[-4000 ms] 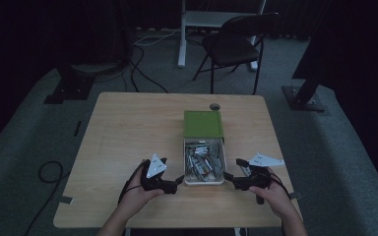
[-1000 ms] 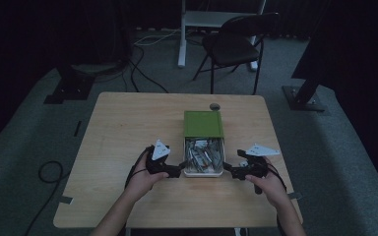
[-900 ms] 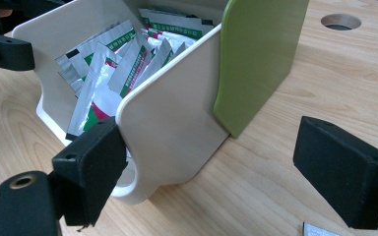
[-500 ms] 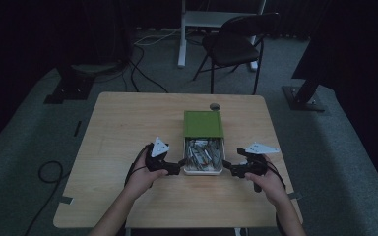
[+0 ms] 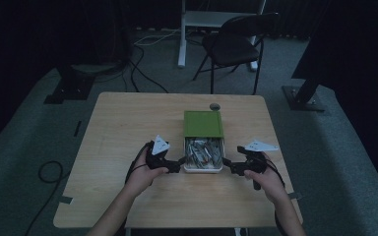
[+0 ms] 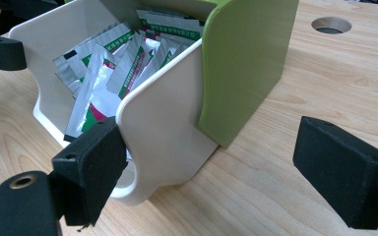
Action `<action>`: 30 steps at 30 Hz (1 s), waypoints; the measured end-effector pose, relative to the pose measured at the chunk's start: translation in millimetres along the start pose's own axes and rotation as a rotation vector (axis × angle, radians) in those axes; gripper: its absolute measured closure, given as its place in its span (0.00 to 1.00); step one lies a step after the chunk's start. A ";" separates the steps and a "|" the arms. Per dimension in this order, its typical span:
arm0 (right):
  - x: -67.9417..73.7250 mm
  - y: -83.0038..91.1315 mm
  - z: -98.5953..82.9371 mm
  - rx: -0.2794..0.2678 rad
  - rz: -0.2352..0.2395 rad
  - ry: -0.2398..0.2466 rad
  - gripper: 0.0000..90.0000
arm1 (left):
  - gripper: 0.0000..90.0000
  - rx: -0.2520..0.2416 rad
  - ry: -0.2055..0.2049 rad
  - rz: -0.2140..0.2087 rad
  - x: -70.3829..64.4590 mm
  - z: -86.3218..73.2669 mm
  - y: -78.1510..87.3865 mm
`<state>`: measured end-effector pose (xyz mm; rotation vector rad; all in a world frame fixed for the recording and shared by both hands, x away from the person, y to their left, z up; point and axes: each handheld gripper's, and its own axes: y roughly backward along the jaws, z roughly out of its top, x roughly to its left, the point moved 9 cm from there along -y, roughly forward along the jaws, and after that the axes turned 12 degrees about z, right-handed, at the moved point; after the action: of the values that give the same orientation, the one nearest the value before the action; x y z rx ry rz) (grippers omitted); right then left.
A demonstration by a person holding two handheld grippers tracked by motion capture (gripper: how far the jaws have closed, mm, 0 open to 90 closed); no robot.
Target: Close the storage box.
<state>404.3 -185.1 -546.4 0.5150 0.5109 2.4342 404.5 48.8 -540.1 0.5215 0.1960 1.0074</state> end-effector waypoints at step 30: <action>-14.9 -9.0 10.0 -0.011 -0.037 -0.022 0.14 | 0.11 0.013 0.016 0.019 10.9 2.3 -13.4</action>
<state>424.4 -185.1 -545.7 0.5222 0.4940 2.3920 421.3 51.6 -544.0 0.5285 0.2120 1.0297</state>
